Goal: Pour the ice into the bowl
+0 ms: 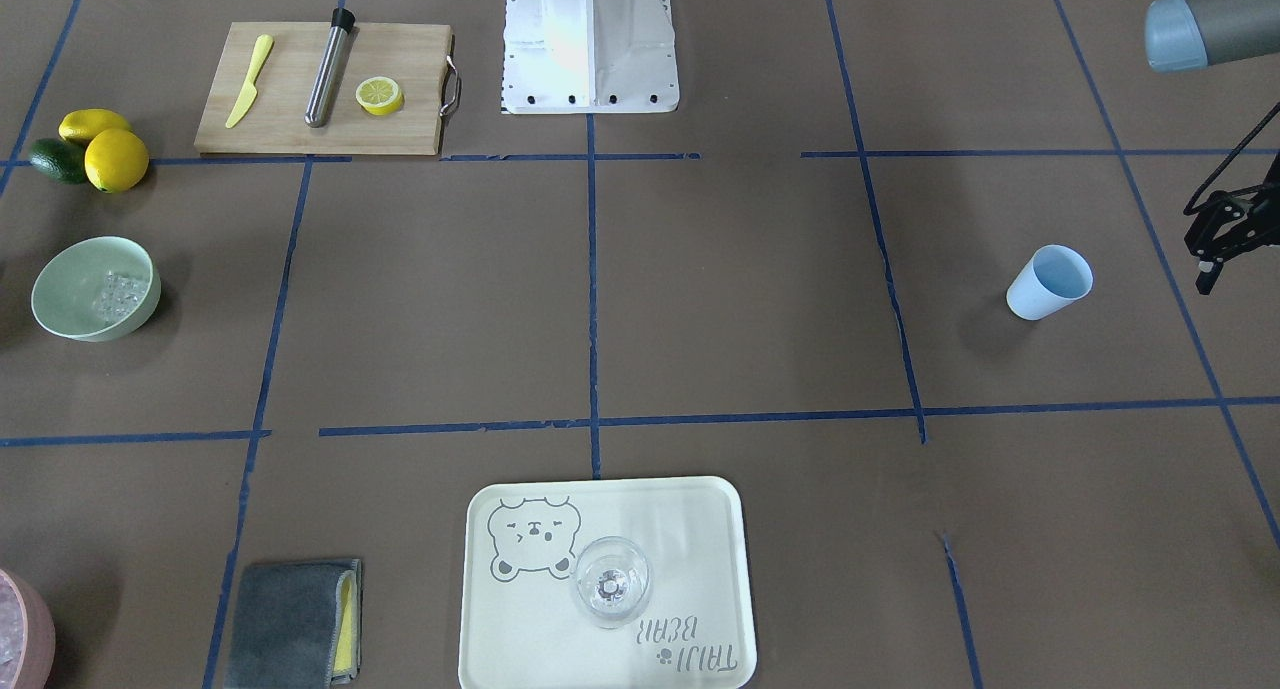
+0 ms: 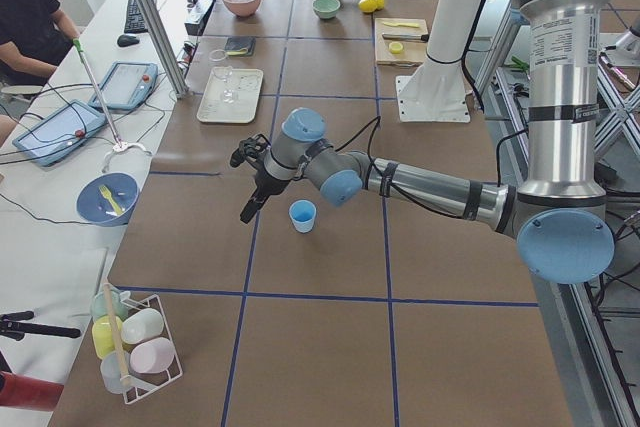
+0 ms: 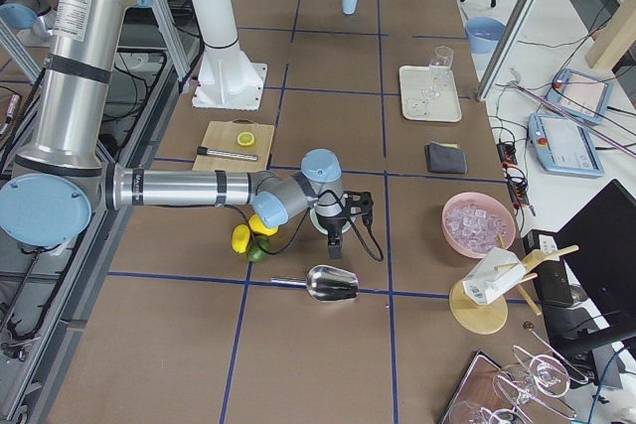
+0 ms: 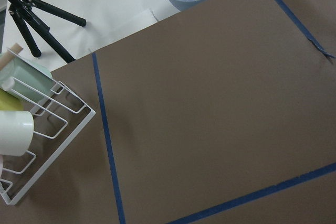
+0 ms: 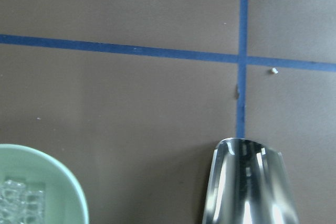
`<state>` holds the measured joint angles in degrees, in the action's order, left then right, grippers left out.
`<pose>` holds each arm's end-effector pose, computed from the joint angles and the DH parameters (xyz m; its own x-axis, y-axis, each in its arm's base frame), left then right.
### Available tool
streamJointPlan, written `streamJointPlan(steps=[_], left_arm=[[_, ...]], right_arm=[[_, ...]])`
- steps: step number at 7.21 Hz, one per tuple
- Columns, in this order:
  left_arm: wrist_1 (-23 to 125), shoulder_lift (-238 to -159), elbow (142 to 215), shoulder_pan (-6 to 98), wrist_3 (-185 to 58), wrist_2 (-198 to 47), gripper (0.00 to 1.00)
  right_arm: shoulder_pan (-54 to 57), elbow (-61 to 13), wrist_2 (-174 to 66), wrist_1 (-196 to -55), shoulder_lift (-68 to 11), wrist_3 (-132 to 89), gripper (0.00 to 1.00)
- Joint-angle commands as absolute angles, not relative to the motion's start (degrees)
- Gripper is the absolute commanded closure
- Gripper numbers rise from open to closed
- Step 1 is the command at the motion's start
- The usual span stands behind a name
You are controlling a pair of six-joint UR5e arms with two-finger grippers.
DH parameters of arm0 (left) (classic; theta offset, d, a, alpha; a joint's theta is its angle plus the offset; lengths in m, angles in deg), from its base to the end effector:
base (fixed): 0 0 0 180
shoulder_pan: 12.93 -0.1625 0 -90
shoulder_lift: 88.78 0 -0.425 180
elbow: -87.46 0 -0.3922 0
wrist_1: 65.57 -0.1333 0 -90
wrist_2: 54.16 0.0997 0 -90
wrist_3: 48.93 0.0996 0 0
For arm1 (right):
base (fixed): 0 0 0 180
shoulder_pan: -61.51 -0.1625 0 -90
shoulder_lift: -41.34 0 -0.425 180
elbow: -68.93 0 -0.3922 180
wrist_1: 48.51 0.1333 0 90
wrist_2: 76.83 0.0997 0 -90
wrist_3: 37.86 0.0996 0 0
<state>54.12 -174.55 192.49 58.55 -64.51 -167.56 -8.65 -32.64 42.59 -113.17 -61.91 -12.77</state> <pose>0.0665 -0.4935 0.5176 0.8242 0.3227 -0.4653 -0.0210 0.8386 0.5443 -0.0634 -0.4244 0.6271 0.8133 -0.0703 0.5776 -0.0375 0.9843 0.1727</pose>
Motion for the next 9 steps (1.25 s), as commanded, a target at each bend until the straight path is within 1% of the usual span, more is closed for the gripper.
streamJointPlan(steps=[1,3,4,7,8,9], left_arm=[[40.58,-176.13,193.01,65.87,-51.1,-174.19,0.0],[30.45,-177.1,192.23,71.77,-43.07,-179.38,0.0],[27.54,-176.41,191.79,73.19,-42.78,-183.67,0.0],[27.25,-175.0,186.0,74.51,-43.65,-188.98,0.0],[27.59,-174.82,183.98,75.39,-43.13,-191.07,0.0],[27.77,-172.91,183.96,75.92,-43.65,-190.83,0.0]], right_arm=[[-17.2,-35.83,43.13,-128.53,-59.49,-30.07,0.0],[-24.32,-35.49,53.54,-136.01,-59.65,-39.67,0.0],[-28.01,-35.31,60.64,-137.71,-60.69,-39.44,0.0],[-28.31,-32.16,60.45,-136.93,-59.65,-38.92,0.0],[-28.31,-32.67,61.41,-136.93,-59.56,-38.91,0.0],[-28.31,-31.98,61.68,-137.11,-59.56,-38.91,0.0]])
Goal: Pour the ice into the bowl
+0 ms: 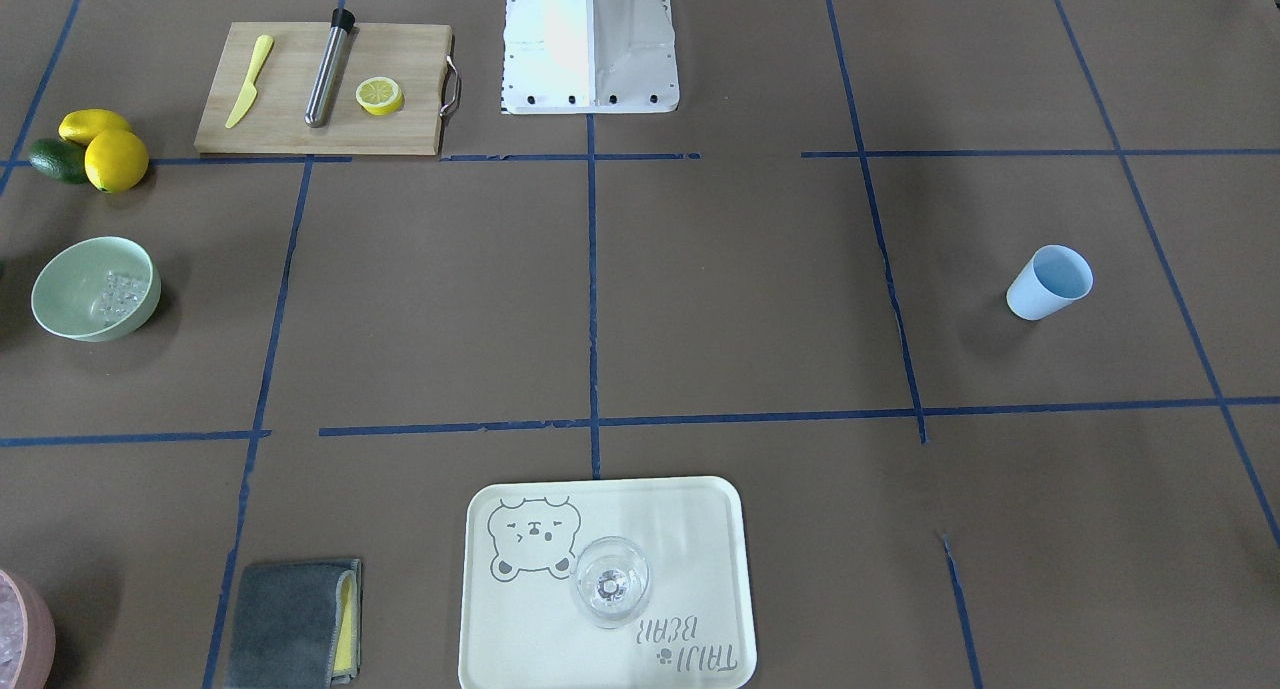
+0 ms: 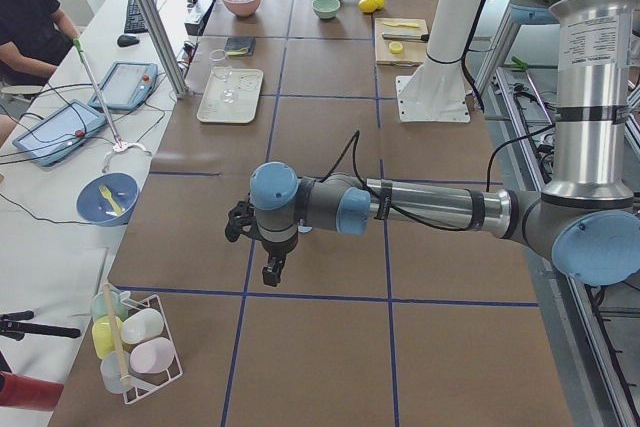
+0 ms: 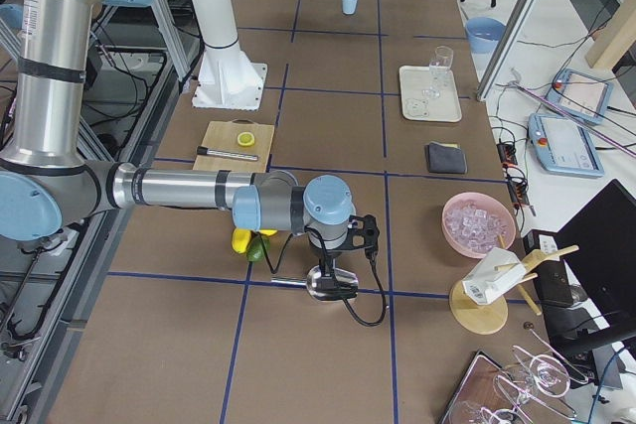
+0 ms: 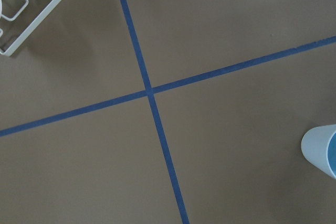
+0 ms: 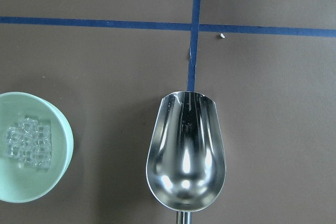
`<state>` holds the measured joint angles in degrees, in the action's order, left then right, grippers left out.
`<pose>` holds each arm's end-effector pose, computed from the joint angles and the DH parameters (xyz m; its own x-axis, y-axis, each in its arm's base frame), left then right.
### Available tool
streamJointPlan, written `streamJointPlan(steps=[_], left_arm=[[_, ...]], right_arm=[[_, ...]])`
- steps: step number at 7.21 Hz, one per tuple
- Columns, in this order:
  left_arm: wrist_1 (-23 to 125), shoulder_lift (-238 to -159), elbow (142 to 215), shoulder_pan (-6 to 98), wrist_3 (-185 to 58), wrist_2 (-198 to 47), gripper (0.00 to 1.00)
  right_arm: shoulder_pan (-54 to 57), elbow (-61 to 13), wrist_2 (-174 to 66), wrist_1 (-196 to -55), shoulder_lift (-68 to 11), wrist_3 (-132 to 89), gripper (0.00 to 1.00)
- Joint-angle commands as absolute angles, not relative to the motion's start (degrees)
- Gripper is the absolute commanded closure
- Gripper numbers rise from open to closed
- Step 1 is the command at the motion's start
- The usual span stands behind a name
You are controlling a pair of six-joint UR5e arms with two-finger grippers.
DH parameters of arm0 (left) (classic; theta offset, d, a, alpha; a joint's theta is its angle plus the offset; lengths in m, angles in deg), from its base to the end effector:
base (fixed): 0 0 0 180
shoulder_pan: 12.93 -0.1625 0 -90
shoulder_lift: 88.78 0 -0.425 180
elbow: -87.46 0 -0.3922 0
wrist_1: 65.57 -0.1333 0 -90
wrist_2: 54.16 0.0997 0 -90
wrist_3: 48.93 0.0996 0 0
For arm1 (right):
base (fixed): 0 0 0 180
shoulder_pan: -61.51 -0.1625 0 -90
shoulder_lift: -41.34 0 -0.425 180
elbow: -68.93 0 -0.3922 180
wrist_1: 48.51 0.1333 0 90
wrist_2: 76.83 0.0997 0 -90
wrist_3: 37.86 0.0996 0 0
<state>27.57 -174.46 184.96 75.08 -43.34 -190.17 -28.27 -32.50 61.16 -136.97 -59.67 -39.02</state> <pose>-0.0454 -0.4682 0.6223 0.6847 0.1995 -0.7010 -0.1017 0.9785 0.1792 0.0577 -0.4132 0.6400 0.6689 -0.0482 0.7417 0.0174 0.9986 0.0492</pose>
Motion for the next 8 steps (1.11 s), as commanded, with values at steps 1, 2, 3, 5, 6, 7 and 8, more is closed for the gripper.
streamJointPlan(steps=[1,2,3,5,6,7,8], left_arm=[[27.68,-172.89,183.96,77.14,-43.74,-190.92,0.0],[27.68,-172.89,183.96,77.33,-43.74,-190.92,0.0],[27.68,-172.89,184.31,77.42,-43.74,-190.92,0.0],[27.68,-173.59,184.32,78.65,-43.74,-190.83,0.0],[27.77,-173.85,184.49,79.09,-43.74,-190.83,0.0],[27.77,-174.12,184.58,79.09,-43.74,-190.83,0.0],[27.77,-174.38,184.58,79.09,-43.74,-190.83,0.0]], right_arm=[[-28.4,-31.89,62.55,-137.19,-59.65,-38.91,0.0],[-28.66,-31.89,63.43,-137.19,-60.0,-39.0,0.0],[-29.36,-31.8,63.53,-137.19,-60.17,-39.09,0.0],[-30.16,-30.57,63.53,-137.11,-60.18,-39.35,0.0],[-30.94,-30.57,63.53,-137.11,-60.18,-39.35,0.0],[-31.65,-30.65,63.61,-137.11,-60.18,-39.44,0.0],[-31.65,-30.65,63.53,-137.02,-59.92,-39.18,0.0]])
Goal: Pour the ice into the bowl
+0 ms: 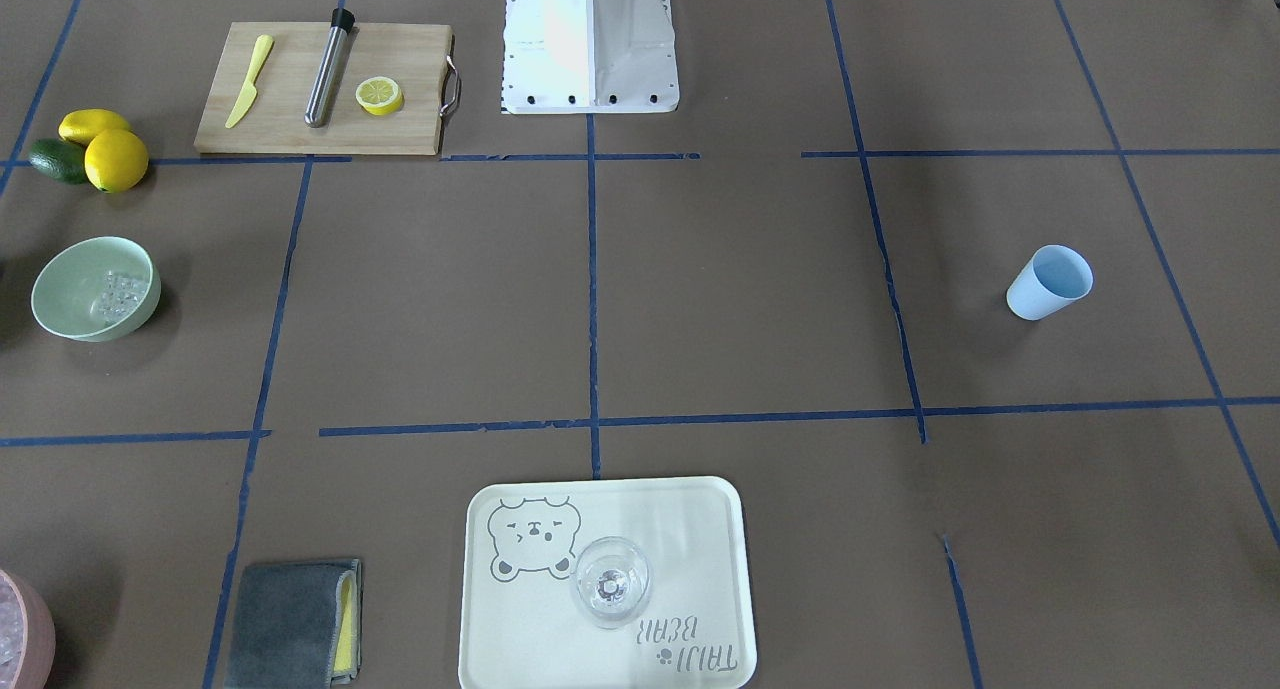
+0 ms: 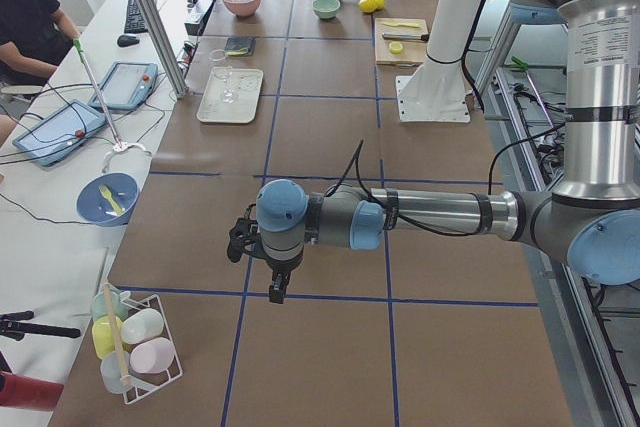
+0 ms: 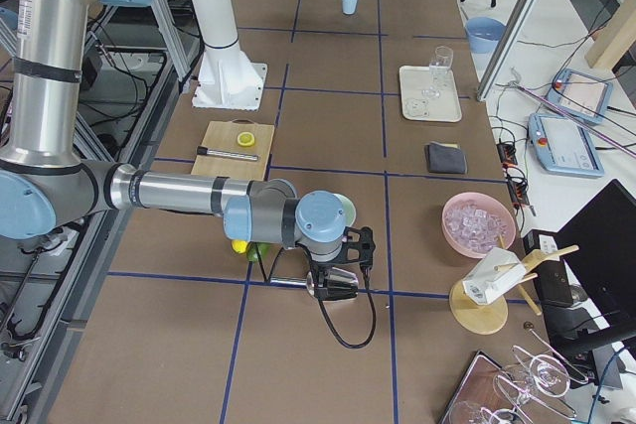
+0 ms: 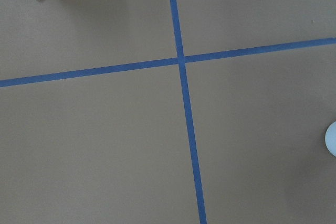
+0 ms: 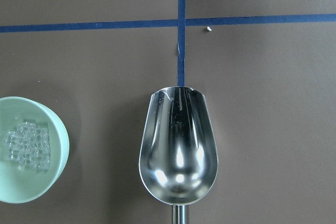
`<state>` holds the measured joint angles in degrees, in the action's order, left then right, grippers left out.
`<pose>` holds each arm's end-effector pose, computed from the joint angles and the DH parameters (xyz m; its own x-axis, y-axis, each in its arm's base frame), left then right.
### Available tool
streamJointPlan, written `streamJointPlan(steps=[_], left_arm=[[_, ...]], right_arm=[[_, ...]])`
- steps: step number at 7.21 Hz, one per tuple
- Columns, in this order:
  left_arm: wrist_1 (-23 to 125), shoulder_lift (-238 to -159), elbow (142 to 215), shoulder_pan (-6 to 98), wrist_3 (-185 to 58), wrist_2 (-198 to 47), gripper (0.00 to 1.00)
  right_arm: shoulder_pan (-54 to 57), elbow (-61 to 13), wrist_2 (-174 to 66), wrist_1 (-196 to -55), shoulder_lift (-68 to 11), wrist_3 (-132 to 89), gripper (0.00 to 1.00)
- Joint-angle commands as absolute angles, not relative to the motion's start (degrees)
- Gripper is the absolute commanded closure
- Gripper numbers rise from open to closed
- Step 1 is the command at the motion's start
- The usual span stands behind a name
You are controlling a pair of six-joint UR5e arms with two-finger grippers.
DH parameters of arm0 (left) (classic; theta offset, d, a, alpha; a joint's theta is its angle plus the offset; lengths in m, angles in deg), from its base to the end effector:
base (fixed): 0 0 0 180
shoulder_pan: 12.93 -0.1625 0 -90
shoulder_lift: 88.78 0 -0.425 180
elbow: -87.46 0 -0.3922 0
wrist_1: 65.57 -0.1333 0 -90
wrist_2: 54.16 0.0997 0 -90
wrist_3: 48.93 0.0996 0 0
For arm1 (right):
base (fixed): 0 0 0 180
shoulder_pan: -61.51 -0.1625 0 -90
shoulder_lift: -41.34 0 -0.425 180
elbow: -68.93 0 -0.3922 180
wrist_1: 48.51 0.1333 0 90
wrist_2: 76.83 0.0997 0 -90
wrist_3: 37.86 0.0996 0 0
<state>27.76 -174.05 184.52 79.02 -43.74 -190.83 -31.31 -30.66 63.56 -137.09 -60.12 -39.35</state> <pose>-0.0766 -0.4604 0.6283 0.6885 0.1381 -0.7120 -0.0285 0.9861 0.1637 0.0765 -0.4035 0.6561 0.6376 0.0114 0.7703 -0.0326 0.9994 0.0122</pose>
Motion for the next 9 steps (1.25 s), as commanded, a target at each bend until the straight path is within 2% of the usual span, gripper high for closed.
streamJointPlan(steps=[1,9], left_arm=[[27.77,-174.38,184.58,79.09,-43.74,-190.74,0.0],[27.86,-174.56,184.32,79.18,-43.74,-190.74,0.0]], right_arm=[[-31.65,-30.74,63.53,-137.02,-59.56,-39.09,0.0],[-31.56,-27.85,63.44,-137.46,-54.47,-38.74,0.0]])
